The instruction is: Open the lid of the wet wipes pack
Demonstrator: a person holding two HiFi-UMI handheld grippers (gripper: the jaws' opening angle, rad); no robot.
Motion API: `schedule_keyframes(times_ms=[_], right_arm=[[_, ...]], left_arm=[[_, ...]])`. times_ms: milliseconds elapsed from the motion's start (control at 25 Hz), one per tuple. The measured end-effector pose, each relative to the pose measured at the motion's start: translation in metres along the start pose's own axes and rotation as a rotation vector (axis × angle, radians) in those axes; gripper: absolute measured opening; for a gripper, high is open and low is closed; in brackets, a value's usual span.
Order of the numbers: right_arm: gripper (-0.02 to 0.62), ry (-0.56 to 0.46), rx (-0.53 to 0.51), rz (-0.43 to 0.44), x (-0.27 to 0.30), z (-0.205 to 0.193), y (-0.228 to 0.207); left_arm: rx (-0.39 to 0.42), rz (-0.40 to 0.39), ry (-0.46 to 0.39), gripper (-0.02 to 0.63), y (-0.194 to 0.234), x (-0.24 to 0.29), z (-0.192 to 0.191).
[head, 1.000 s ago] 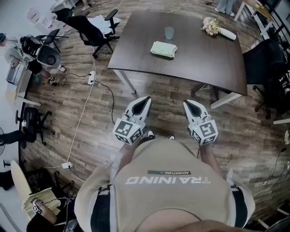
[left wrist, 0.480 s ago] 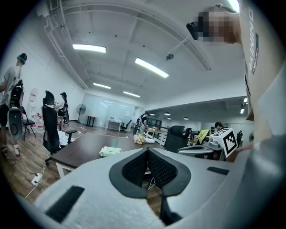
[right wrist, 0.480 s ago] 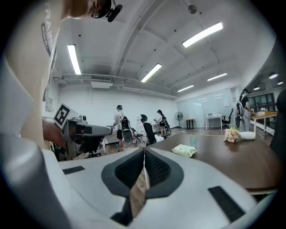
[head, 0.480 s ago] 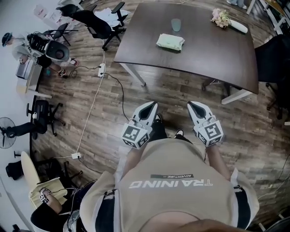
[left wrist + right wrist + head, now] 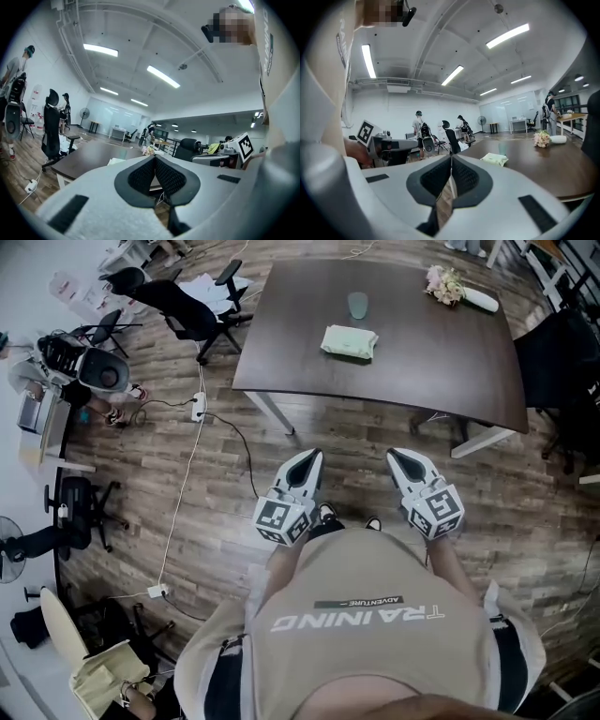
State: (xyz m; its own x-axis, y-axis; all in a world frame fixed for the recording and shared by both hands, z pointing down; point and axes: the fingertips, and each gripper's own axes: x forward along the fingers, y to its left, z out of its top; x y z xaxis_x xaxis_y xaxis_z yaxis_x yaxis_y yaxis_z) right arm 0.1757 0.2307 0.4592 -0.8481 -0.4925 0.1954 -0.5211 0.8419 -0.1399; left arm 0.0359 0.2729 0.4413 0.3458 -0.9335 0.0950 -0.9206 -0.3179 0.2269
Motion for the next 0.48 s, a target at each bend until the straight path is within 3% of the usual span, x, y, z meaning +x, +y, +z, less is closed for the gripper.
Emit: schedule_keyframes(times_ms=[240, 480], right_arm=[[0.015, -0.005, -0.074, -0.027, 0.050, 0.017, 0.022], [0.015, 0.013, -0.033, -0.086, 0.064, 0.018, 0.026]], left_arm=[[0.003, -0.007, -0.035, 0.009, 0.052, -0.012, 0.009], [-0.026, -0.032, -0.039, 0.009, 0.084, -0.011, 0.010]])
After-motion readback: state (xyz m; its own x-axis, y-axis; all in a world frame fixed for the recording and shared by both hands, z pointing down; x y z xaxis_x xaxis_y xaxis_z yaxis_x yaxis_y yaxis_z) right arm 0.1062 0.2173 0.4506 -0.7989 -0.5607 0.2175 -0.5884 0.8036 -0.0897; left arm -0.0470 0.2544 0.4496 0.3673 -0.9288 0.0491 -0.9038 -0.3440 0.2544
